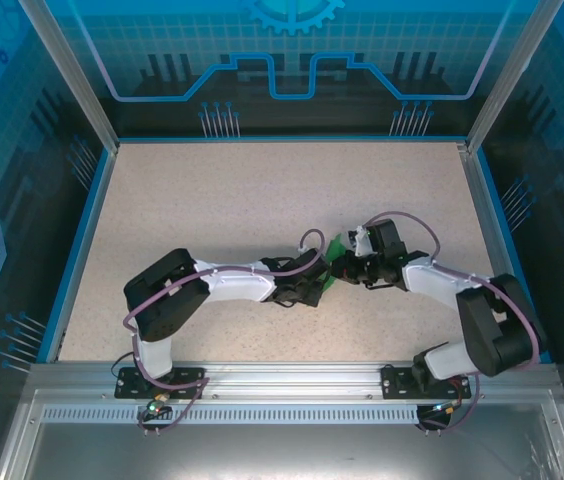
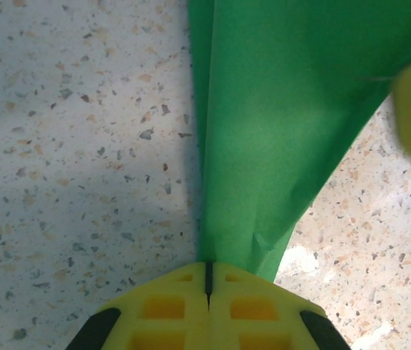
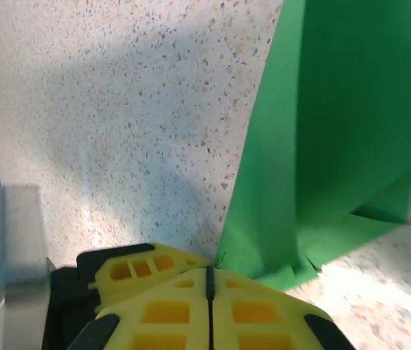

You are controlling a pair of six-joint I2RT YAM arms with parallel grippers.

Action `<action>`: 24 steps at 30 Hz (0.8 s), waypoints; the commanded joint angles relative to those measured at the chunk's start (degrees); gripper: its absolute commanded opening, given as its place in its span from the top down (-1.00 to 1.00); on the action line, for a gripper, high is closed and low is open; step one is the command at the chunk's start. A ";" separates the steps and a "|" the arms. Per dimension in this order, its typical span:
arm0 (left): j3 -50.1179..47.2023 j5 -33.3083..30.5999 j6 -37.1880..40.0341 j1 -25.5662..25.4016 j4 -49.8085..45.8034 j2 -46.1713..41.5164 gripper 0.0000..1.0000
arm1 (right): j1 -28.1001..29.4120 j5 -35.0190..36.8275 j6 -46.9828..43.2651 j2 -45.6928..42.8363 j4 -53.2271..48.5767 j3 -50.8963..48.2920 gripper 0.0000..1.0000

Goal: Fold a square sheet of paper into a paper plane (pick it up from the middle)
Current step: Fold the wing for the fifth time at the center of the table.

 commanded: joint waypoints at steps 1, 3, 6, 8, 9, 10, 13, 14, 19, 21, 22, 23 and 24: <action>-3.82 -0.02 1.31 -0.65 -4.13 4.11 1.00 | 1.06 -2.68 3.97 4.12 6.63 1.09 0.91; -4.15 -0.10 1.49 -0.74 -3.90 3.81 1.00 | 1.32 -3.13 4.69 6.35 8.64 1.18 0.93; -4.28 -0.07 1.91 -0.74 -3.89 3.79 1.00 | 1.89 -1.73 4.07 8.44 8.86 1.75 0.94; -4.37 -0.03 2.18 -0.74 -3.63 3.85 1.00 | 1.95 0.05 3.01 9.40 7.87 2.22 0.94; -4.37 0.06 2.36 -0.79 -3.61 3.92 1.00 | 1.94 1.00 2.33 9.85 7.01 2.65 0.94; -4.33 -0.01 2.50 -0.74 -3.54 3.96 1.00 | 2.14 2.00 1.71 10.14 5.91 3.09 0.95; -4.34 -0.18 2.72 -0.74 -3.46 4.05 1.00 | 2.34 4.95 0.04 11.28 4.10 3.77 0.95; -4.37 -0.11 2.72 -0.81 -3.39 3.97 1.00 | 2.33 5.23 -0.36 11.99 3.97 4.04 0.94; -4.59 -0.27 2.76 -0.84 -3.41 3.38 1.00 | 2.51 7.12 -1.36 14.18 2.99 4.57 0.95; -4.79 -0.30 2.64 -0.85 -3.40 2.68 0.99 | 2.60 7.96 -2.01 14.61 2.05 4.66 0.96; -4.89 -0.25 2.46 -0.83 -3.41 2.33 0.98 | 2.60 8.27 -2.24 14.95 1.79 4.58 0.96; -4.98 -0.11 2.31 -0.83 -3.32 1.69 0.97 | 2.60 8.70 -2.46 15.42 1.42 4.52 0.97; -4.96 -0.06 2.13 -0.87 -3.32 0.98 0.97 | 2.60 8.99 -2.65 15.90 1.08 4.53 0.97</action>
